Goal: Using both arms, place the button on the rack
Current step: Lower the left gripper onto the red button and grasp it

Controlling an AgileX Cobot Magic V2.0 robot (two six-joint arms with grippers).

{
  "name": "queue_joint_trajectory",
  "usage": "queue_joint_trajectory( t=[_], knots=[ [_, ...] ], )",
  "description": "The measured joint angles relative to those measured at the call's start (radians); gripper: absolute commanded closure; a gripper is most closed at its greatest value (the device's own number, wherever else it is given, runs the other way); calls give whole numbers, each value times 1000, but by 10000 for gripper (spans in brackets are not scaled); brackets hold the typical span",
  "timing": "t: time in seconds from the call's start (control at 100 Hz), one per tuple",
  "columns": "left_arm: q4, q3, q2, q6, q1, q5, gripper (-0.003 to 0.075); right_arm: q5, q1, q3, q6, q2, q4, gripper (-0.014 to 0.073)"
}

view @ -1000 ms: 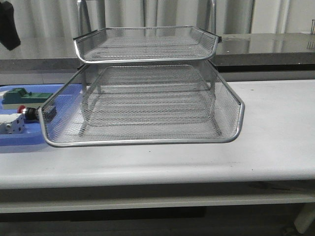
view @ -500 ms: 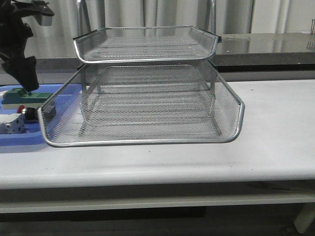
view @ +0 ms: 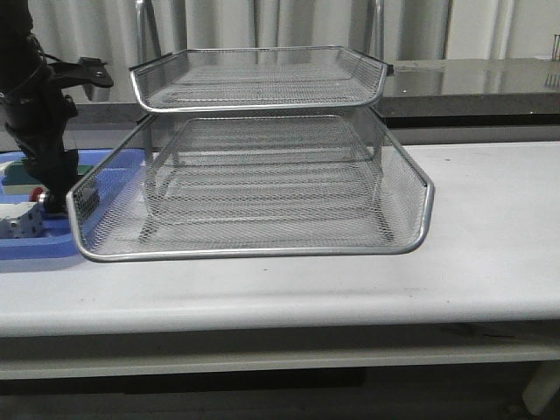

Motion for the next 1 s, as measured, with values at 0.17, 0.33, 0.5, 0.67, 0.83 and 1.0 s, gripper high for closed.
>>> queue_joint_trajectory(
  t=[0.17,0.33,0.5,0.67,0.83,1.0],
  knots=[
    [3,-39,43,2,0,0,73,0,0,0,0,0,0,664],
    [7,-74,82,5,0,-2,73,0,0,0,0,0,0,664],
    [11,-79,107,18,0,-19,87,0,0,0,0,0,0,664],
    [11,-84,115,25,0,-37,101,0,0,0,0,0,0,664],
    [11,-90,126,25,0,-39,101,0,0,0,0,0,0,664],
    [-11,-99,133,25,0,-37,135,0,0,0,1,0,0,664]
  ],
)
